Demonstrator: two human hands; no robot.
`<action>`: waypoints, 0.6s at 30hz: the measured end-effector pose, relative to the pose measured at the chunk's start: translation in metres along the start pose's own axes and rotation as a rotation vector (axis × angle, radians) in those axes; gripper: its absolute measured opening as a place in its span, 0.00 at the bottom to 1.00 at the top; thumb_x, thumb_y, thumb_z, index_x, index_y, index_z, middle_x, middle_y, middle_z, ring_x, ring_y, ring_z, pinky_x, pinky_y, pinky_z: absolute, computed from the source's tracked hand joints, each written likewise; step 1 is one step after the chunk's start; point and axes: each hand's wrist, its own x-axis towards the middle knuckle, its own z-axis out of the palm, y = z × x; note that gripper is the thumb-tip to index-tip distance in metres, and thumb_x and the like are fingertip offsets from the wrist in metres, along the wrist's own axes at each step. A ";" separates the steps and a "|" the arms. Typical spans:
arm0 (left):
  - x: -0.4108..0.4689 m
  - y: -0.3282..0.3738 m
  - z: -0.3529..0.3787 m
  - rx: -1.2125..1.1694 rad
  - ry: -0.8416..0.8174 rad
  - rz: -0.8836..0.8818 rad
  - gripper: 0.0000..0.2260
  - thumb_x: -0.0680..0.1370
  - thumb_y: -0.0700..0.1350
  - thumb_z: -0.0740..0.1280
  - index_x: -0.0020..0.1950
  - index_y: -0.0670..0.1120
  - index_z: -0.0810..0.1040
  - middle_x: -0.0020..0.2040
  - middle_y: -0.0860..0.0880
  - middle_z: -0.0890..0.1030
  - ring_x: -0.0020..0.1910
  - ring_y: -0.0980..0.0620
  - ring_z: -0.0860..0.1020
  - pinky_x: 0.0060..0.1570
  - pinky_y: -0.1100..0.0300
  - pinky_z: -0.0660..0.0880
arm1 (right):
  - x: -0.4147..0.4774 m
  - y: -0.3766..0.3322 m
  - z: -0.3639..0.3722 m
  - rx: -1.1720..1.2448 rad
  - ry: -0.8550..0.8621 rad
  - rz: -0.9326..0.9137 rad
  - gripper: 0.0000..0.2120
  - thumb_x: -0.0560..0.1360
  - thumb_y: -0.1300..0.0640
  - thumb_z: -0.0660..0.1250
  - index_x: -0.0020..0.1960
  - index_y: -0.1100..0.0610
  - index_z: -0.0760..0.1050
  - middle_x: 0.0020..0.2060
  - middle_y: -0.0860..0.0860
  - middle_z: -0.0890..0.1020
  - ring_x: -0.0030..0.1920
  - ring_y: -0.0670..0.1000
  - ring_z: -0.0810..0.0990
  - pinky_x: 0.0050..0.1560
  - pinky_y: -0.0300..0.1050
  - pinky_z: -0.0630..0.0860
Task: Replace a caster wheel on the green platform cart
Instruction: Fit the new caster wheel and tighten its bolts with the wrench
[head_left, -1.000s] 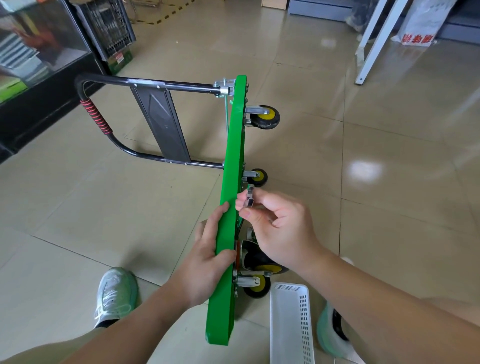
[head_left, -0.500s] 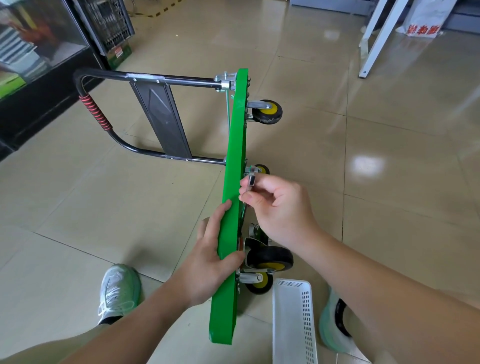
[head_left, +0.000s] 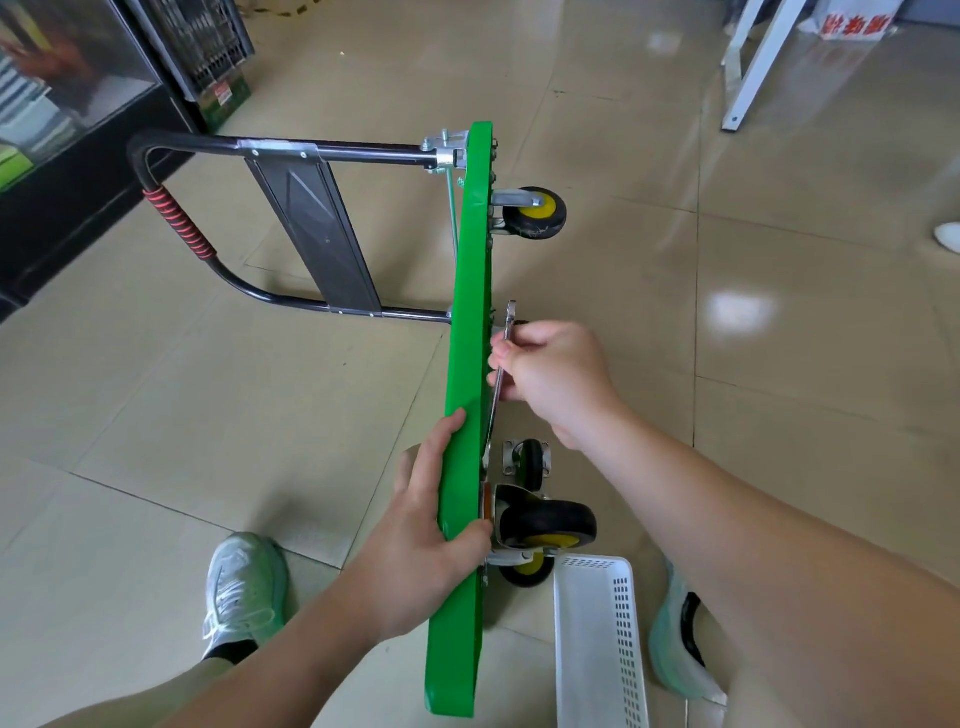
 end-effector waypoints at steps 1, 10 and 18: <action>0.000 0.000 0.000 0.004 -0.003 -0.002 0.41 0.80 0.40 0.69 0.76 0.75 0.50 0.65 0.59 0.67 0.53 0.49 0.78 0.55 0.55 0.80 | 0.004 -0.001 0.001 -0.008 0.016 0.035 0.09 0.79 0.62 0.69 0.41 0.52 0.81 0.38 0.51 0.85 0.38 0.49 0.85 0.40 0.44 0.84; 0.000 0.000 0.000 -0.015 -0.014 -0.018 0.41 0.77 0.45 0.69 0.74 0.78 0.49 0.62 0.60 0.68 0.49 0.45 0.80 0.50 0.49 0.82 | 0.022 -0.003 0.006 0.103 0.014 0.336 0.01 0.78 0.68 0.67 0.50 0.65 0.76 0.47 0.62 0.85 0.45 0.62 0.87 0.41 0.56 0.85; 0.002 -0.001 -0.001 -0.029 -0.026 -0.011 0.41 0.75 0.47 0.69 0.75 0.77 0.49 0.62 0.62 0.67 0.51 0.48 0.80 0.53 0.52 0.81 | 0.017 0.001 -0.005 -0.040 -0.031 0.102 0.08 0.79 0.65 0.68 0.42 0.57 0.79 0.42 0.56 0.84 0.39 0.52 0.85 0.39 0.44 0.84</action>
